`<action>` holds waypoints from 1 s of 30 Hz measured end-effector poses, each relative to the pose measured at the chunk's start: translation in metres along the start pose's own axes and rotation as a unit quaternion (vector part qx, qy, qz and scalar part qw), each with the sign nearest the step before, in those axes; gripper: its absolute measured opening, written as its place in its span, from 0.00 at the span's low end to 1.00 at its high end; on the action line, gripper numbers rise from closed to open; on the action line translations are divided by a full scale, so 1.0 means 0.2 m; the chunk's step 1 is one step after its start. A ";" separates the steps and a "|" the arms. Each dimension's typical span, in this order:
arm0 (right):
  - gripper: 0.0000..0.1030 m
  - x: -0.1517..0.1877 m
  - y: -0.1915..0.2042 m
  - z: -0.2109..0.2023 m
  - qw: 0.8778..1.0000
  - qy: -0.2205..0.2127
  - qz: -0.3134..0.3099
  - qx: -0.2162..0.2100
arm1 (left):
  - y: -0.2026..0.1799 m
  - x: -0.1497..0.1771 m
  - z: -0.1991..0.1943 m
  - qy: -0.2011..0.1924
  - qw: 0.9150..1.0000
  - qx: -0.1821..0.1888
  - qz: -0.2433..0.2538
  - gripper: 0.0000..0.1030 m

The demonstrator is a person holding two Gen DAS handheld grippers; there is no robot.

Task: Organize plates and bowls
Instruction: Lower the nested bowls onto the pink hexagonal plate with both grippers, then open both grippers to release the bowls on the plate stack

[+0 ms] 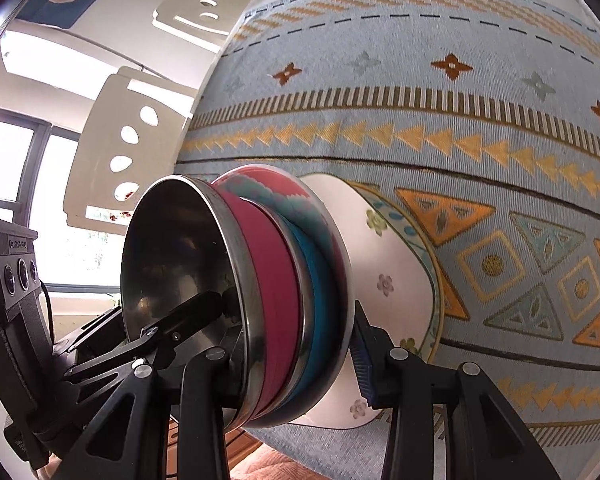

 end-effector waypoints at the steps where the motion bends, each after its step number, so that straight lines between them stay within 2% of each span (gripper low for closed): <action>1: 0.37 0.01 0.00 0.01 1.000 0.002 0.000 0.001 | 0.00 0.01 0.01 0.002 1.000 -0.001 -0.001 0.37; 7: 0.37 0.02 0.00 0.02 1.000 0.006 -0.017 0.015 | 0.02 0.03 0.03 0.009 1.000 -0.002 0.003 0.37; 13: 0.37 0.02 0.03 0.00 0.997 0.008 -0.051 0.052 | 0.00 0.01 -0.01 0.010 0.998 -0.035 0.044 0.38; 14: 0.37 0.02 0.04 -0.01 0.996 0.011 -0.060 0.060 | 0.01 0.00 -0.03 0.009 0.998 -0.037 0.048 0.40; 15: 0.37 0.02 0.05 -0.02 0.995 0.013 -0.073 0.071 | 0.01 -0.01 -0.05 0.007 0.998 -0.039 0.050 0.48; 16: 0.39 0.02 0.07 -0.03 0.992 0.013 -0.090 0.089 | 0.02 -0.01 -0.08 0.004 0.998 -0.041 0.051 0.62; 18: 0.52 0.03 0.09 -0.05 0.987 0.005 -0.114 0.113 | 0.05 -0.03 -0.12 0.002 0.997 -0.053 0.048 0.80; 19: 0.52 0.03 0.11 -0.07 0.984 -0.006 -0.125 0.123 | 0.07 -0.03 -0.14 0.000 0.997 -0.056 0.048 0.84; 26: 0.53 0.04 0.16 -0.10 0.975 -0.022 -0.148 0.161 | 0.15 -0.01 -0.08 0.046 0.995 -0.067 0.053 0.92; 30: 0.54 0.04 0.18 -0.10 0.975 -0.018 -0.158 0.157 | 0.16 -0.02 -0.10 0.031 0.996 -0.068 0.058 0.92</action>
Point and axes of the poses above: each gripper's, at about its wrist camera, not at the fingertips, and z roughly the way its jaws point, y to its left, x to its underside, the point moved 5 cm from there along z, roughly the way its jaws point, and after that the axes turned 9 degrees about -y, right-handed, at the moved point
